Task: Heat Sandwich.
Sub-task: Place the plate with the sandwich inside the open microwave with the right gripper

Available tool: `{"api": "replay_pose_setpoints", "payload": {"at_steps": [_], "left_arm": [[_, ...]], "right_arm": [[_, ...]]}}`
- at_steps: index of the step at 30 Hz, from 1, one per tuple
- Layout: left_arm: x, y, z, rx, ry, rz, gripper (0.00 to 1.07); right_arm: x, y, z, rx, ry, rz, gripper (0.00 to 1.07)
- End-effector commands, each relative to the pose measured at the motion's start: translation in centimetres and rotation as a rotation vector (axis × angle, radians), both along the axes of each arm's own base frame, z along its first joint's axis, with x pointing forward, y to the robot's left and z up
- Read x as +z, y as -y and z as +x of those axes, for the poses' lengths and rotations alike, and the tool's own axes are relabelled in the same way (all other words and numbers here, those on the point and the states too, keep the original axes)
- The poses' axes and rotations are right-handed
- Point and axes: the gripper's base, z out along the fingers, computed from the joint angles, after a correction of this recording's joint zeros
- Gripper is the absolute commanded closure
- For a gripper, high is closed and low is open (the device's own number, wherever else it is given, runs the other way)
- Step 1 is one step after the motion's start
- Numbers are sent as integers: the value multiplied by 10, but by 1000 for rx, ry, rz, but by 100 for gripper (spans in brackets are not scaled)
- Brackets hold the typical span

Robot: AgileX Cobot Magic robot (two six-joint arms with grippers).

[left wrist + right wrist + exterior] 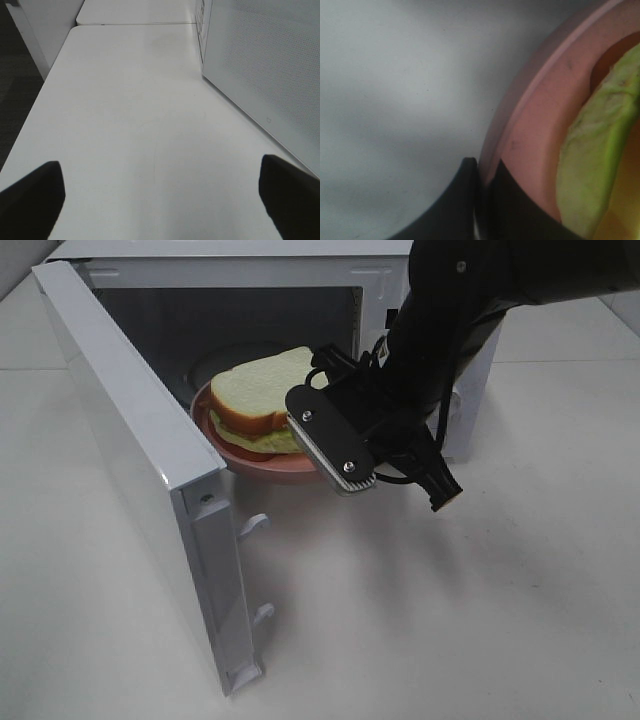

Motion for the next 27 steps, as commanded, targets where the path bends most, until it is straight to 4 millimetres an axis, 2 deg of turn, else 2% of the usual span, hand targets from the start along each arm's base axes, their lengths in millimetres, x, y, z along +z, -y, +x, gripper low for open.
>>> {"api": "replay_pose_setpoints", "payload": {"at_steps": [1, 14, 27], "left_arm": [[0, 1, -4, 1, 32, -6, 3], [0, 1, -4, 1, 32, -6, 3], [0, 1, -4, 1, 32, -6, 3]], "right_arm": [[5, -9, 9, -17, 16, 28, 107], [9, -28, 35, -69, 20, 55, 107], [4, -46, 61, -120, 6, 60, 107]]}}
